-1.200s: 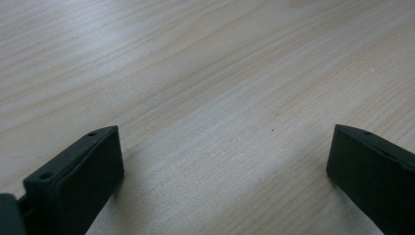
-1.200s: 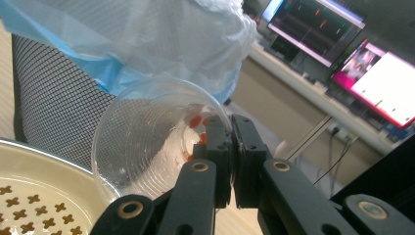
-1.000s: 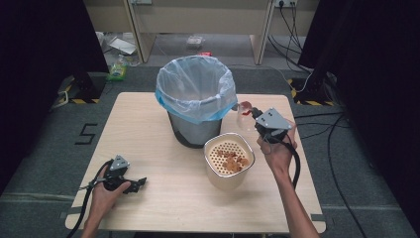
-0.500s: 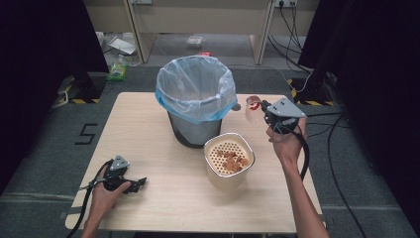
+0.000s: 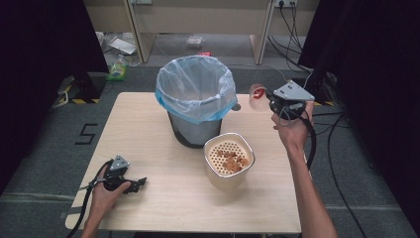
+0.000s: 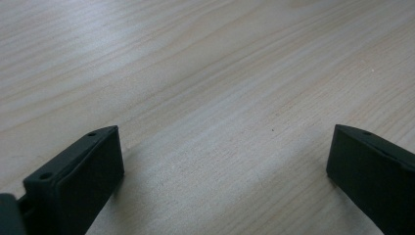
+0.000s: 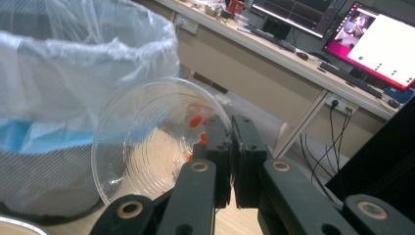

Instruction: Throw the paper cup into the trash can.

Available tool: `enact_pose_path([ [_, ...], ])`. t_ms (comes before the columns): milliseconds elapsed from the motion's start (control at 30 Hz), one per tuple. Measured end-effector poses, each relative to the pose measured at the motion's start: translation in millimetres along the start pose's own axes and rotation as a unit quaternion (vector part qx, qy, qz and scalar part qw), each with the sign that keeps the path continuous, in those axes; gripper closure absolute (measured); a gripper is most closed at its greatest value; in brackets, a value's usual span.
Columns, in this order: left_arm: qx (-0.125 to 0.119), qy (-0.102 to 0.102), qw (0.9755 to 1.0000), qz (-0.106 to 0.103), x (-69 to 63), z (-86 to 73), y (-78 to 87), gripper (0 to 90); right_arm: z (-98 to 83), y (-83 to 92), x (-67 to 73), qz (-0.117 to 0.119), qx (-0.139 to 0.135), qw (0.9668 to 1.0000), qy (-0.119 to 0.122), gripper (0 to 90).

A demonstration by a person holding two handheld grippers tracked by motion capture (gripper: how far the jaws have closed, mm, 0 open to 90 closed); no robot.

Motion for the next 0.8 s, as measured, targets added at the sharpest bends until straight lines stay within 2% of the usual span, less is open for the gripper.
enact_pose_path([
  [267,0.0,0.0,1.0,0.0,-0.1,0.0,0.0,0.0,20.8,-1.4,-5.9,0.002,-0.007,1.0,-0.006,87.5],
  [400,0.0,0.0,1.0,0.0,0.0,0.0,0.0,0.0,38.7,-2.0,-9.3,0.001,-0.013,0.9999,-0.009,87.5],
  [567,-0.001,0.0,1.0,0.0,-0.1,0.0,-0.1,0.0,53.6,-3.3,-9.6,0.0,-0.015,0.9999,-0.005,87.5],
  [667,-0.001,0.0,1.0,0.0,-0.1,0.0,-0.1,0.0,66.4,-6.2,-5.5,0.007,-0.022,0.9997,-0.003,87.4],
  [767,-0.001,0.0,1.0,0.0,-0.1,0.0,-0.1,0.0,71.3,-9.0,-1.4,0.011,-0.023,0.9997,-0.003,87.4],
  [800,-0.001,0.0,1.0,0.0,0.0,0.0,-0.1,0.0,75.8,-12.5,3.3,0.015,-0.025,0.9996,0.0,87.4],
])
Point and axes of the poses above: each handheld gripper's, and its own axes: y roughly backward along the jaws, z roughly out of its top, x roughly to its left, the point moved 2 cm from there along -y, roughly forward along the jaws, and after that the axes turned 2 degrees about -y, right-handed, at the moved point
